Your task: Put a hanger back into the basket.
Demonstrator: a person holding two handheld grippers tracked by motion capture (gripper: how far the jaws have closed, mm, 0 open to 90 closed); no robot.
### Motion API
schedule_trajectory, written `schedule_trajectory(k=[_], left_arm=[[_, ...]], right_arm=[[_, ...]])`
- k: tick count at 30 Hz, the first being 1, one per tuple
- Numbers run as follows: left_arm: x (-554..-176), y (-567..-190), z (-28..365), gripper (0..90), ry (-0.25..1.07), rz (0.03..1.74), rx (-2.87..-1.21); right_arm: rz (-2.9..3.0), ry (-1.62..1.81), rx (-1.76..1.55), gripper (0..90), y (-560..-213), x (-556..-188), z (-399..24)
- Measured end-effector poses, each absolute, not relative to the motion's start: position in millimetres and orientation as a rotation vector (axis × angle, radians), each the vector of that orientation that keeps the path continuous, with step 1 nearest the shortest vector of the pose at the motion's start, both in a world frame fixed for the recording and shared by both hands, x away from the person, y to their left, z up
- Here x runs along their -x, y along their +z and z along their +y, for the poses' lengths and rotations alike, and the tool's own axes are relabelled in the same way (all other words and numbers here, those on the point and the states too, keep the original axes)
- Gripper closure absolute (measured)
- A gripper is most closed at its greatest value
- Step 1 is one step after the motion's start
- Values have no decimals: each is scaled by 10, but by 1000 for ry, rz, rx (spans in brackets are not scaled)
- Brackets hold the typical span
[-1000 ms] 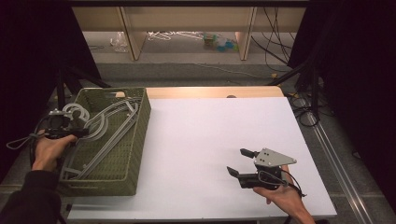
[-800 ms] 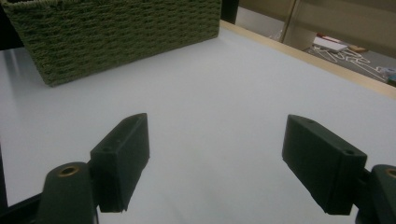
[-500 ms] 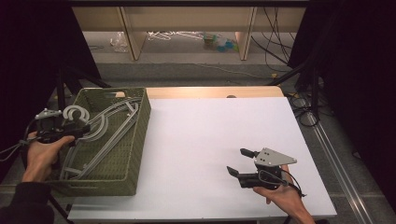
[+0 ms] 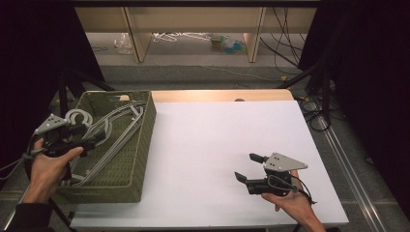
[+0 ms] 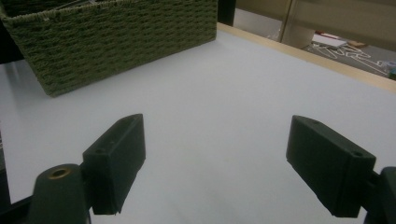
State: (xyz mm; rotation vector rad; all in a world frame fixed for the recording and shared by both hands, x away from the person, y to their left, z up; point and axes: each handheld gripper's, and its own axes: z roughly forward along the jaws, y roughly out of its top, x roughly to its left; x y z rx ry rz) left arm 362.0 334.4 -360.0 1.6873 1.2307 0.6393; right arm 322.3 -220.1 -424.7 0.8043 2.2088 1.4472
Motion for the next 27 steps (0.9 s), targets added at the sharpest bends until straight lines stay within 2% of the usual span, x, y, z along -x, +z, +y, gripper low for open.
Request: schedule_trajectory(k=[7,11,16,27], left_arm=[[-3427,-3521,3002,184,615,1127,-1734],[-3337,-3506,2836,185,526,1078,-1674],[-3258,-3541,2594,185,548,1013,-1714],[-3134,-3669,2210,187,496,949,-1737]], right_arm=[[2201,1467,-836,203,-4252,-3229,-2201],[2207,1456,-840,190,-4243,-3225,-2212],[2203,1465,-835,189,-4239,-3223,-2211],[2205,1469,-852,188,-4226,-3204,-2204]])
